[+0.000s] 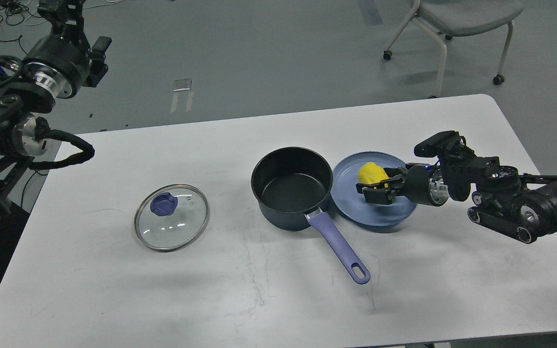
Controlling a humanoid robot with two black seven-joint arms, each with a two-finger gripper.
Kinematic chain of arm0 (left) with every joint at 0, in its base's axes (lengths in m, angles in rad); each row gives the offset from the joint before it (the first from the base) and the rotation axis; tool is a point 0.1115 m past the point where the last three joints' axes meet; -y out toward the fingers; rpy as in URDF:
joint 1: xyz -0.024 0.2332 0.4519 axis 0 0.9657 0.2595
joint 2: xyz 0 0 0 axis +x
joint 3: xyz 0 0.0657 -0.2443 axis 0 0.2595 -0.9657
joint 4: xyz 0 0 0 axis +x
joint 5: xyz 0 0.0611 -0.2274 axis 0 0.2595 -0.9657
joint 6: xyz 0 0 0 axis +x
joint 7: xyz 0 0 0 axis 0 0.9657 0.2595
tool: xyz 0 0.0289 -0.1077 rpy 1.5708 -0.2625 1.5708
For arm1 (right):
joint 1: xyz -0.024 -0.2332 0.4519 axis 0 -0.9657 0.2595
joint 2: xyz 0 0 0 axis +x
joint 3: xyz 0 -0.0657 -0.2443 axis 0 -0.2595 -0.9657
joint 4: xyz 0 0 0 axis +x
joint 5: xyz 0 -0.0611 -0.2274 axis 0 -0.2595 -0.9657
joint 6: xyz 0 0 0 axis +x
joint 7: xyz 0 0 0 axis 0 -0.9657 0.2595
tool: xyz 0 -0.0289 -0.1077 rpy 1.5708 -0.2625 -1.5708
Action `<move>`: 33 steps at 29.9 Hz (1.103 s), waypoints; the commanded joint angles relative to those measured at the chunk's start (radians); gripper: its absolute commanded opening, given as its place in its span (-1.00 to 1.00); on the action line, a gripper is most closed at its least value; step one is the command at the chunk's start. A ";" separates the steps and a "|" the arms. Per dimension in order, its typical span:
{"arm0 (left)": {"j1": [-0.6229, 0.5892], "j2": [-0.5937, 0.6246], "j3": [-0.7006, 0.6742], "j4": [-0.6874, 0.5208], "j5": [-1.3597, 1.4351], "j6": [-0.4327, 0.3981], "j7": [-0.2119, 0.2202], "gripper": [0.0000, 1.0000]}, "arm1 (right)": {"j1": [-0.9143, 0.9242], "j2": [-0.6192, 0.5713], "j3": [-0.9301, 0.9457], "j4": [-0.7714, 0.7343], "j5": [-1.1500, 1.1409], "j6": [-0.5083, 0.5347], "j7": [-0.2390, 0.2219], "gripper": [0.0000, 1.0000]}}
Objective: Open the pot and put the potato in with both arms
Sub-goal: 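Lift the potato and carry it over the open pot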
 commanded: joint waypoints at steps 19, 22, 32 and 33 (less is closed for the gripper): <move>0.017 0.000 0.000 0.000 0.009 0.000 -0.002 0.96 | 0.320 0.025 0.033 0.164 0.196 0.055 0.001 -0.57; 0.015 -0.001 0.000 0.000 0.012 0.000 -0.002 0.96 | 0.332 0.085 0.004 0.152 0.204 0.083 0.012 -0.57; 0.015 0.007 -0.016 0.000 0.037 -0.002 0.002 0.96 | 0.269 0.179 -0.067 0.100 0.262 0.086 0.011 0.92; 0.015 0.005 -0.017 0.000 0.026 -0.002 0.011 0.96 | 0.266 0.173 -0.067 0.104 0.302 0.086 0.009 1.00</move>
